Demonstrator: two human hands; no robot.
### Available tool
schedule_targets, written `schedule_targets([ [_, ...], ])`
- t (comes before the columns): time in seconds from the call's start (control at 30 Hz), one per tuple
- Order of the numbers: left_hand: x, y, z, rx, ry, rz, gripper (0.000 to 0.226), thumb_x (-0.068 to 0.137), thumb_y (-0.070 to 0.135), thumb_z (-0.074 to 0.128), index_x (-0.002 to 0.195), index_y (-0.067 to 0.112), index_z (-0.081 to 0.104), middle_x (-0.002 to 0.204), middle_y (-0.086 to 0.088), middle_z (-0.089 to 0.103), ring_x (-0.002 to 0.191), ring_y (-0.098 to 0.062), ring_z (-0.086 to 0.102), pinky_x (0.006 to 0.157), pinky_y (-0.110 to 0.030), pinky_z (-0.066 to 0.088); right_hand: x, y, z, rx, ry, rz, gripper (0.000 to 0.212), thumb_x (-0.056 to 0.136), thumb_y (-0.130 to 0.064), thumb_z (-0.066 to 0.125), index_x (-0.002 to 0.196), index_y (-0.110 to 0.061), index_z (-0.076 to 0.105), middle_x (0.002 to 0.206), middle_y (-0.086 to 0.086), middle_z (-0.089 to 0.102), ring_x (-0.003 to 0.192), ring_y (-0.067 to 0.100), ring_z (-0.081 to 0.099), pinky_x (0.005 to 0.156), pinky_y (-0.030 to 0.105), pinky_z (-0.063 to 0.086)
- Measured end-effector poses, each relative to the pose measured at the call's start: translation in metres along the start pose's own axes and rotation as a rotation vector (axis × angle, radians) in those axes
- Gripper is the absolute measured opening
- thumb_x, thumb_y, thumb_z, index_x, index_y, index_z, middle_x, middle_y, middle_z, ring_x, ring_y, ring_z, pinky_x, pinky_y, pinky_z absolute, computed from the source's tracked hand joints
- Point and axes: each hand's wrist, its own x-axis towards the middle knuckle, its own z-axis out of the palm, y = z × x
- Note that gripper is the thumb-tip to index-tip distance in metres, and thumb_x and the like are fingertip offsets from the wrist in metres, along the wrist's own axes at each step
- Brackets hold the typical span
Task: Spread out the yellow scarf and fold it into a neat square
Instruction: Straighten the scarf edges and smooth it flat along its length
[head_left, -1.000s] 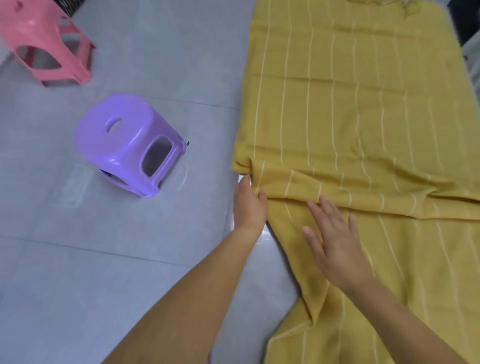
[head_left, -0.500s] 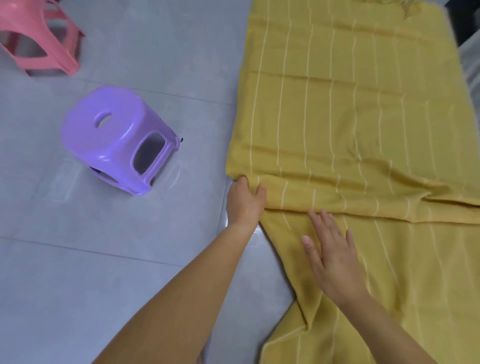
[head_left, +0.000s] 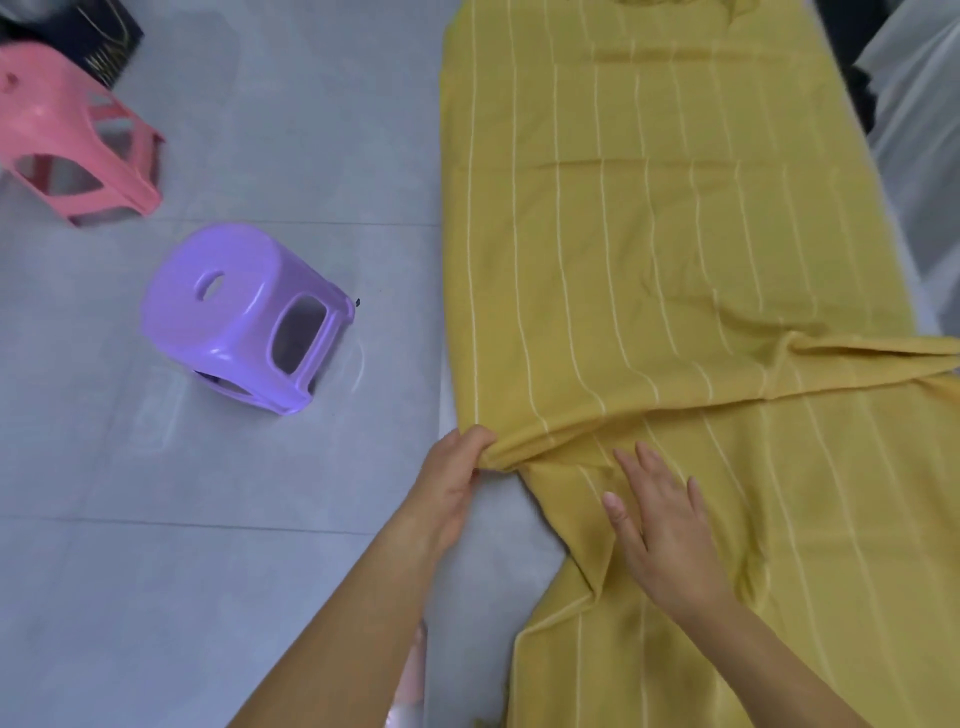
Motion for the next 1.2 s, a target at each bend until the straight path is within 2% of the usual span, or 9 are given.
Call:
schedule_targets([
  [0.17,0.006,0.002,0.018,-0.429,-0.039,-0.018,0.02,0.088,0.007,0.05,0.103,0.0,0.062,0.109,-0.017,0.067,0.104,-0.03,0.062,0.094,-0.046,0.048,-0.011,0.014,0.0,0.025,-0.022,0.06,0.073,0.085,-0.064,0.012,0.144,-0.025,0.032,0.154,0.001,0.024,0.143,0.009,0.013,0.116,0.045,0.006],
  [0.3,0.005,0.005,0.021,-0.277,-0.094,-0.09,0.022,0.088,0.015,0.059,0.106,0.004,0.063,0.106,-0.014,0.069,0.103,-0.028,0.064,0.093,-0.046,0.049,-0.015,0.014,0.003,0.024,-0.036,0.063,0.073,0.085,-0.064,0.012,0.144,-0.025,0.031,0.154,0.001,0.023,0.143,0.01,0.012,0.116,0.044,0.004],
  [0.4,0.003,0.004,0.004,0.078,-0.095,-0.049,0.039,0.08,0.024,0.071,0.115,0.009,0.061,0.108,-0.007,0.07,0.1,-0.022,0.066,0.087,-0.038,0.053,-0.015,0.011,0.004,0.015,-0.035,0.063,0.074,0.085,-0.064,0.011,0.144,-0.024,0.032,0.154,0.002,0.024,0.143,0.011,0.013,0.116,0.044,0.004],
  [0.5,-0.001,0.005,-0.016,0.454,0.068,0.039,0.037,0.069,0.03,0.081,0.098,0.012,0.066,0.095,-0.001,0.071,0.083,-0.011,0.067,0.063,-0.018,0.054,-0.013,0.007,0.003,-0.003,-0.034,0.06,0.076,0.084,-0.065,0.01,0.144,-0.024,0.031,0.154,0.001,0.024,0.143,0.011,0.013,0.116,0.044,0.004],
  [0.6,0.0,0.005,-0.038,0.607,0.135,0.103,0.026,0.069,0.023,0.082,0.08,0.008,0.064,0.076,0.0,0.065,0.071,-0.014,0.062,0.053,-0.016,0.047,-0.011,0.003,0.004,-0.004,-0.044,0.048,0.077,0.083,-0.066,0.01,0.144,-0.023,0.031,0.154,0.002,0.024,0.143,0.012,0.014,0.116,0.043,0.003],
  [0.77,0.001,-0.004,-0.049,0.694,0.295,0.347,0.028,0.075,0.027,0.076,0.071,0.017,0.05,0.065,0.002,0.051,0.059,-0.015,0.047,0.053,-0.029,0.039,-0.012,0.003,0.014,-0.039,-0.096,0.069,0.085,0.078,-0.073,0.007,0.146,-0.024,0.027,0.155,0.003,0.02,0.144,0.014,0.01,0.116,0.044,0.001],
  [0.9,-0.004,-0.013,-0.044,0.703,0.424,0.547,0.031,0.078,0.034,0.072,0.074,0.015,0.048,0.065,0.001,0.052,0.061,-0.014,0.048,0.058,-0.034,0.042,-0.02,0.007,0.025,-0.106,-0.277,0.152,0.114,0.055,-0.094,-0.001,0.149,-0.03,0.007,0.158,0.005,0.004,0.145,0.021,0.0,0.115,0.044,-0.002],
  [1.1,0.003,-0.014,-0.044,0.532,0.284,0.307,0.021,0.073,0.024,0.078,0.076,0.018,0.058,0.074,0.002,0.061,0.07,-0.016,0.058,0.062,-0.029,0.048,-0.03,0.01,0.037,-0.149,-0.417,0.17,0.131,0.035,-0.102,0.002,0.146,-0.034,-0.013,0.158,0.005,-0.007,0.145,0.026,-0.007,0.115,0.047,0.001],
  [1.2,0.002,-0.024,-0.048,0.485,0.261,0.365,0.02,0.082,0.013,0.068,0.082,0.023,0.051,0.088,-0.004,0.061,0.08,-0.021,0.061,0.068,-0.035,0.055,-0.03,0.009,0.039,-0.142,-0.393,0.174,0.133,0.034,-0.102,0.0,0.147,-0.032,-0.011,0.158,0.004,-0.005,0.145,0.024,-0.006,0.115,0.047,0.002],
])
